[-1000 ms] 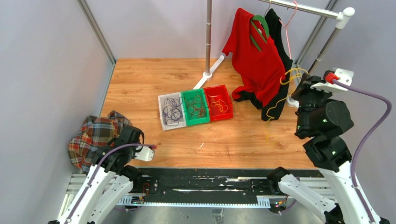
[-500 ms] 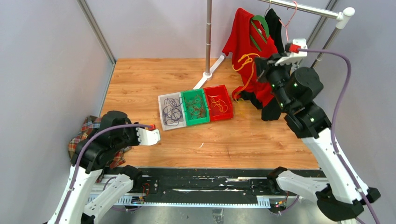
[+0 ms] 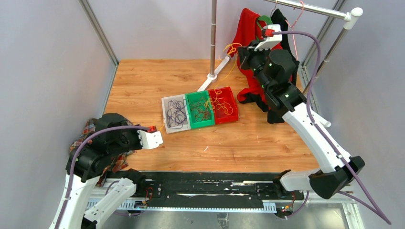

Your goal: Untangle the cables

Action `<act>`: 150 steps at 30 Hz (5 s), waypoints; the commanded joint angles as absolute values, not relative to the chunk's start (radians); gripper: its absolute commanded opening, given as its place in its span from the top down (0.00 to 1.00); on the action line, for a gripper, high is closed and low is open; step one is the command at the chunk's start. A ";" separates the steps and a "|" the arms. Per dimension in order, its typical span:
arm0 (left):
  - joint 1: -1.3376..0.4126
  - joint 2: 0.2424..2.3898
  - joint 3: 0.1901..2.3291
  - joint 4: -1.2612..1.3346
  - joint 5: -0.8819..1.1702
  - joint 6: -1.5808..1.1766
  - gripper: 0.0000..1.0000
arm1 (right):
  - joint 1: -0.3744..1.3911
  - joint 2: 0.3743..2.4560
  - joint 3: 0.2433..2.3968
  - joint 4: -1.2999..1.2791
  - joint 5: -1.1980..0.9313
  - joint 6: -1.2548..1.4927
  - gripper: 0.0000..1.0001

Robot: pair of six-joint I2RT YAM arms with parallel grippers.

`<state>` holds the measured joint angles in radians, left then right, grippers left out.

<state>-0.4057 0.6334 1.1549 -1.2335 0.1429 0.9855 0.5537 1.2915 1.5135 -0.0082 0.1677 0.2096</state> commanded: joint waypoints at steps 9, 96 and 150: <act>-0.410 0.613 1.173 -1.233 0.169 0.983 1.00 | 0.539 1.362 1.560 0.080 0.177 0.143 1.00; -0.410 0.624 1.351 -1.253 0.402 0.869 1.00 | 0.509 1.898 1.487 -0.243 0.281 -0.011 0.99; -0.410 0.664 1.371 -1.264 0.404 0.867 1.00 | 0.600 1.899 1.330 -0.215 0.211 0.245 0.93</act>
<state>-0.4057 0.6563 1.3632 -1.2675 0.3820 0.8783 0.6083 1.9293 1.3193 -0.2222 0.1886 0.2356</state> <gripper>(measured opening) 0.011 0.080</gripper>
